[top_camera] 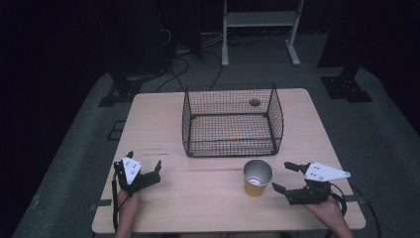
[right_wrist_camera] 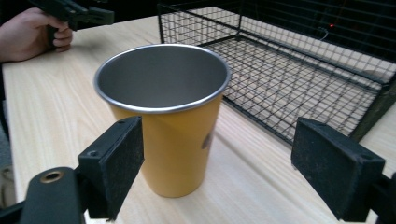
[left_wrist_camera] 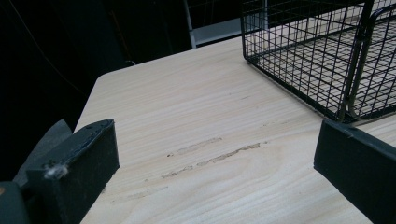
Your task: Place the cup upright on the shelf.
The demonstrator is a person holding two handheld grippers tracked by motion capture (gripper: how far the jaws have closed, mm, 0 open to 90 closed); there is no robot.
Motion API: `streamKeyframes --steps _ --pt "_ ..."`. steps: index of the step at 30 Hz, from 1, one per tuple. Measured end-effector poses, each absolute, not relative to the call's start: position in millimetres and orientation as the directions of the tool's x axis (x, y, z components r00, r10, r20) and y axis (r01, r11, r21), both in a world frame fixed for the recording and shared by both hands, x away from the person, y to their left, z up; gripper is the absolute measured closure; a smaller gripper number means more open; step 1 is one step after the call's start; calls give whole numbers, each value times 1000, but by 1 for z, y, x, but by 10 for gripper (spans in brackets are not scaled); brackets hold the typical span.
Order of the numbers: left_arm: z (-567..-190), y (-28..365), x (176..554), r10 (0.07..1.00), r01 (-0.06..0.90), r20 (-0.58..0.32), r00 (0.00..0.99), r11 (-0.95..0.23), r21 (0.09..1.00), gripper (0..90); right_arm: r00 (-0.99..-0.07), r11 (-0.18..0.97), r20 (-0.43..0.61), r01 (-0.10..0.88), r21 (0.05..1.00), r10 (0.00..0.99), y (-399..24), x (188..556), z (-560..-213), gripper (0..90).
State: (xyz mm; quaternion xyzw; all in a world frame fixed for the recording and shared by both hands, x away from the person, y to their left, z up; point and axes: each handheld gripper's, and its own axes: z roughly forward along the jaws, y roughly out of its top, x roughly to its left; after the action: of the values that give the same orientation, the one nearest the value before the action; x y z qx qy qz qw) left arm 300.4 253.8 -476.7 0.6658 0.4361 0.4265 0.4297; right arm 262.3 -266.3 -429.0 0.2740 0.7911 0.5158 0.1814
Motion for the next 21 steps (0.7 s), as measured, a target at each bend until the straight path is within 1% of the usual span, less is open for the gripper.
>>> streamKeyframes --steps 10,21 --pt "-477 254 300 947 214 194 256 -251 944 0 -812 336 6 248 909 584 -251 259 -433 140" --pt "-477 254 300 947 213 194 257 -251 944 0 -821 361 3 255 897 572 -235 262 -438 130"
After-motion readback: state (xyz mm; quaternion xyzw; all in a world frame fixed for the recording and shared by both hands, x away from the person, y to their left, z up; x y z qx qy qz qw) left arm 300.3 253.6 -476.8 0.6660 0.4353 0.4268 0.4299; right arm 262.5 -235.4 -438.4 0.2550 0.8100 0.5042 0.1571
